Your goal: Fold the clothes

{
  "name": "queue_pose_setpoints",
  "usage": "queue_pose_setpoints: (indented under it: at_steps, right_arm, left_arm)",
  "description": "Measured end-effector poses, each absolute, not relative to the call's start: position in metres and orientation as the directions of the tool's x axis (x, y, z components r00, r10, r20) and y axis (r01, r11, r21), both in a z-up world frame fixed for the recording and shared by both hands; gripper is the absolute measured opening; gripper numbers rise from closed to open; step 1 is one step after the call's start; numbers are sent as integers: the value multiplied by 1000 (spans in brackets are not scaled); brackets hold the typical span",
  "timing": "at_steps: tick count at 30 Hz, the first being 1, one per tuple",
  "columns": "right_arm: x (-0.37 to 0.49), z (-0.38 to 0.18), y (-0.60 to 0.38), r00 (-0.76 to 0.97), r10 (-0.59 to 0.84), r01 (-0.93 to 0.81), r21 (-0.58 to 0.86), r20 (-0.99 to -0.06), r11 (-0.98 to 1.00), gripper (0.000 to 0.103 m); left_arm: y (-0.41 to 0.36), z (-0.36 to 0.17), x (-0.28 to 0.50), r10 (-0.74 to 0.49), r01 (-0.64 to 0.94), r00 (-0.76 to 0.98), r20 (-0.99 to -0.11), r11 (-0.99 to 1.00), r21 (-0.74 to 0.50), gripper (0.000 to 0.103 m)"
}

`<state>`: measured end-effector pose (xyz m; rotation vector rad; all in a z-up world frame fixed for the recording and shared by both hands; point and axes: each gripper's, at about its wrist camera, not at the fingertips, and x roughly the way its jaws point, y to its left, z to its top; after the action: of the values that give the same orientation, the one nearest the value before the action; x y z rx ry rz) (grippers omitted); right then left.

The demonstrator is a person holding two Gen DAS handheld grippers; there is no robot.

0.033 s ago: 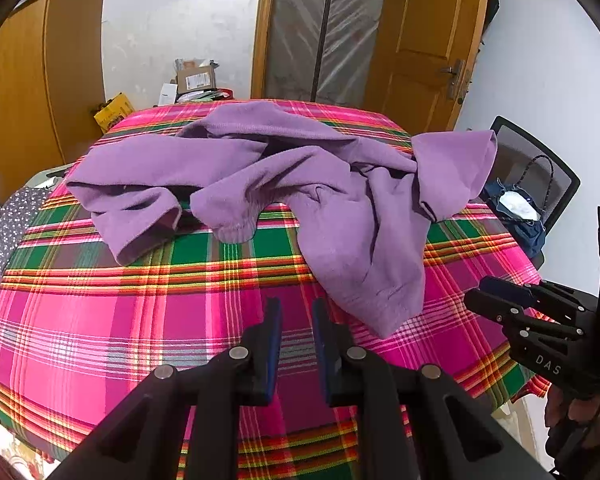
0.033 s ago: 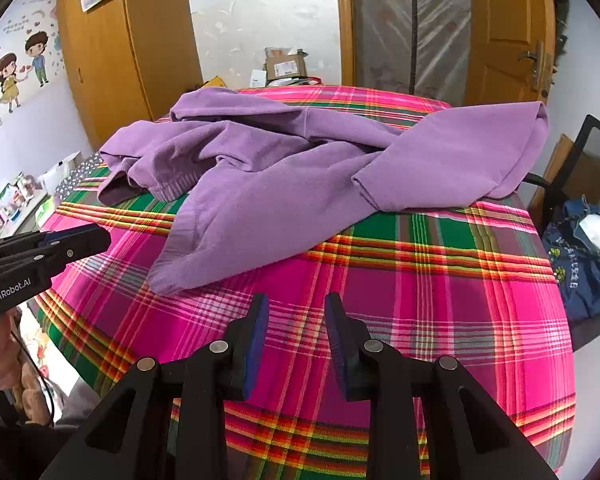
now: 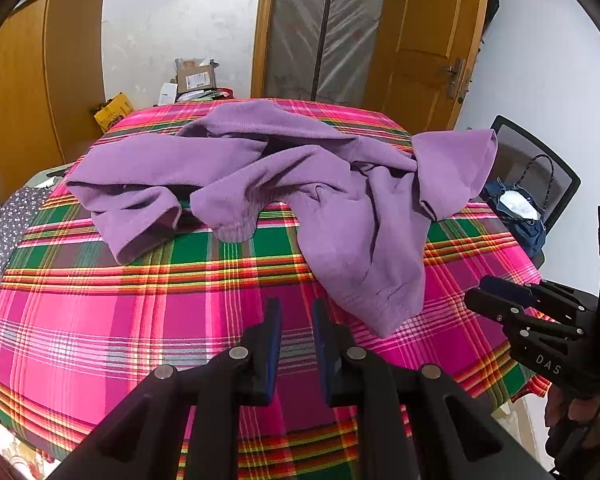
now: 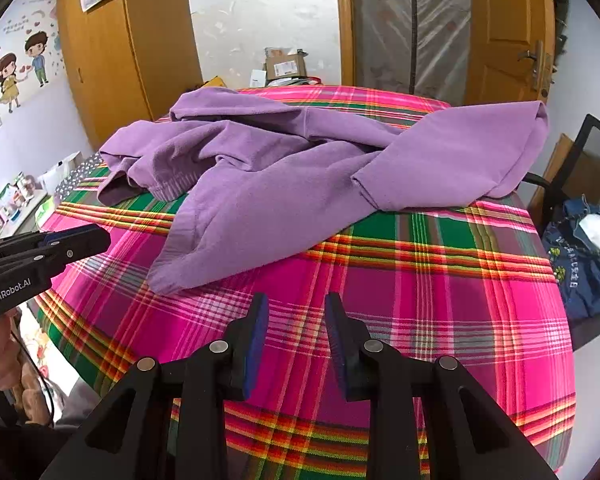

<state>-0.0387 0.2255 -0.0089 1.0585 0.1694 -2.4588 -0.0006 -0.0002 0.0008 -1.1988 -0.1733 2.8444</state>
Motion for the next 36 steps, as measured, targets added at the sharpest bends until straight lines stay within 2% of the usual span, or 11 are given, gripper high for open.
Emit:
queue_pose_setpoints:
  at_steps: [8,36]
  right_arm:
    - [-39,-11,227,-602,-367,459,70,-709,-886,30]
    - [-40,-9,228,-595,-351,443,69,-723,-894,30]
  left_arm:
    - [4,-4,6,60,26,-695,-716,-994,-109,16]
    - [7,-8,0,86,7,-670,-737,-992,-123,16]
